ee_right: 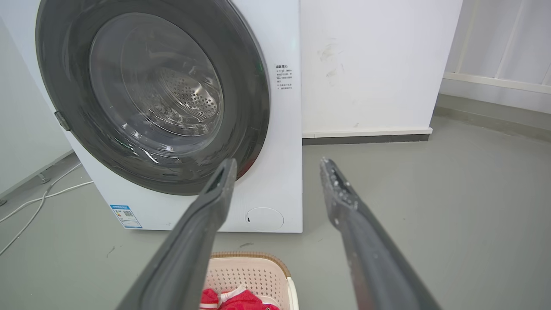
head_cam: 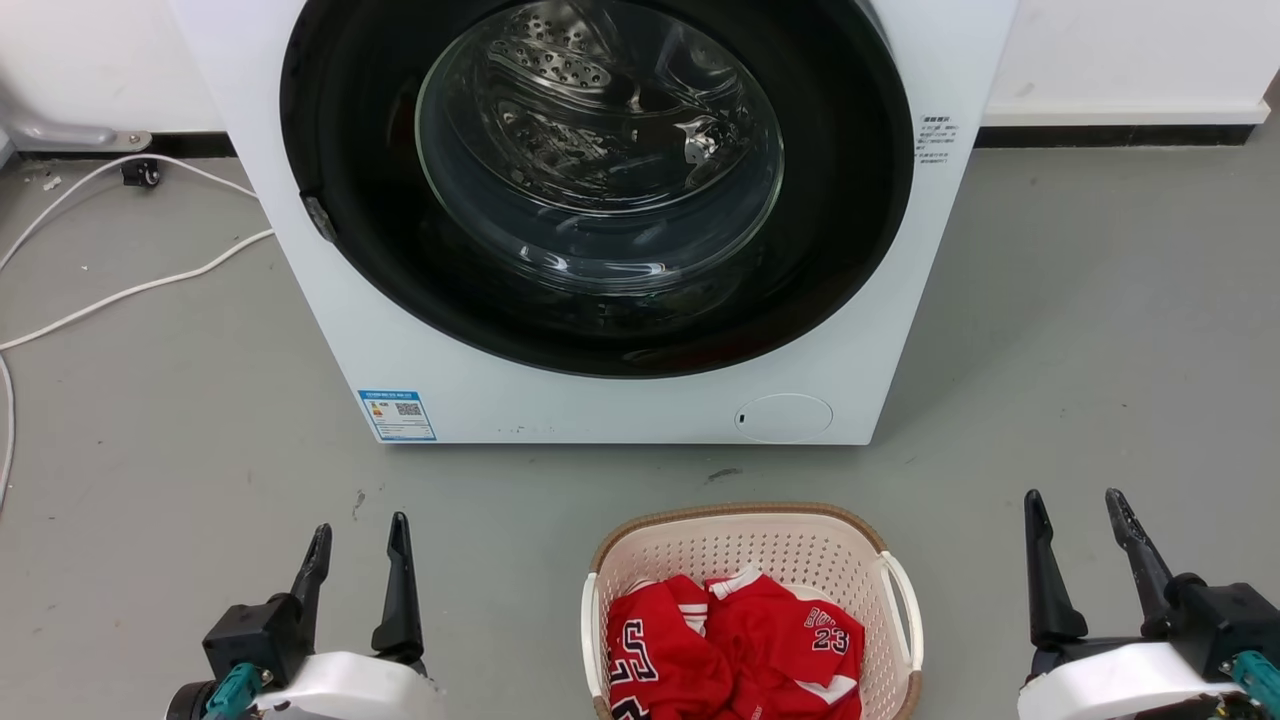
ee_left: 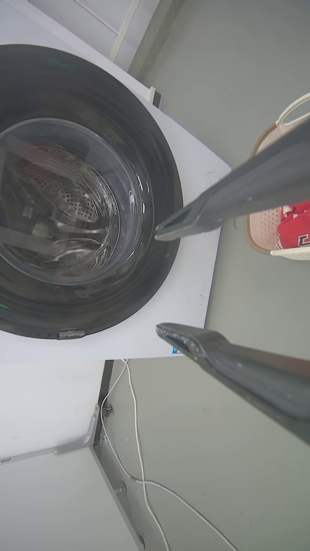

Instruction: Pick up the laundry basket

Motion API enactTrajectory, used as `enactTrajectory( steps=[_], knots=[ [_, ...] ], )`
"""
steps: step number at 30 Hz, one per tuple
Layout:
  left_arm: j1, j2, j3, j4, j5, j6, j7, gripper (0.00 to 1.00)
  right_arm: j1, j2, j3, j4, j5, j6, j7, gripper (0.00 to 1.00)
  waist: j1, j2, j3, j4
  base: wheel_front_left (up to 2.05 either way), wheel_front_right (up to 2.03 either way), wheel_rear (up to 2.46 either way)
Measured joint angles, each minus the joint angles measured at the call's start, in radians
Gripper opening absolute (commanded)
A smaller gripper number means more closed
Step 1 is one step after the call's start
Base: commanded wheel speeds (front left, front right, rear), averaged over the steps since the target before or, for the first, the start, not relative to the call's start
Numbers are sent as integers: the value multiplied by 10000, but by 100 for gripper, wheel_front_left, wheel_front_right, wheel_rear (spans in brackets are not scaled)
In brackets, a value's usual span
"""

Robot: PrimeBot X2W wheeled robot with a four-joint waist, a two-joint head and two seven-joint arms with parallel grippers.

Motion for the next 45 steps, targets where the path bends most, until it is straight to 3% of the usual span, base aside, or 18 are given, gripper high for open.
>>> enactTrajectory(
  steps=[25,45],
  knots=[
    [164,8,-96,-6,1639,12,-453,100,223,-8,42,-286,-1680,2,-489,100,0,0,-59,0,0,0,0],
    [208,8,-90,113,1496,29,-479,100,225,-10,6,-215,-1478,2,-491,100,0,0,3,-25,0,0,0]
  ],
)
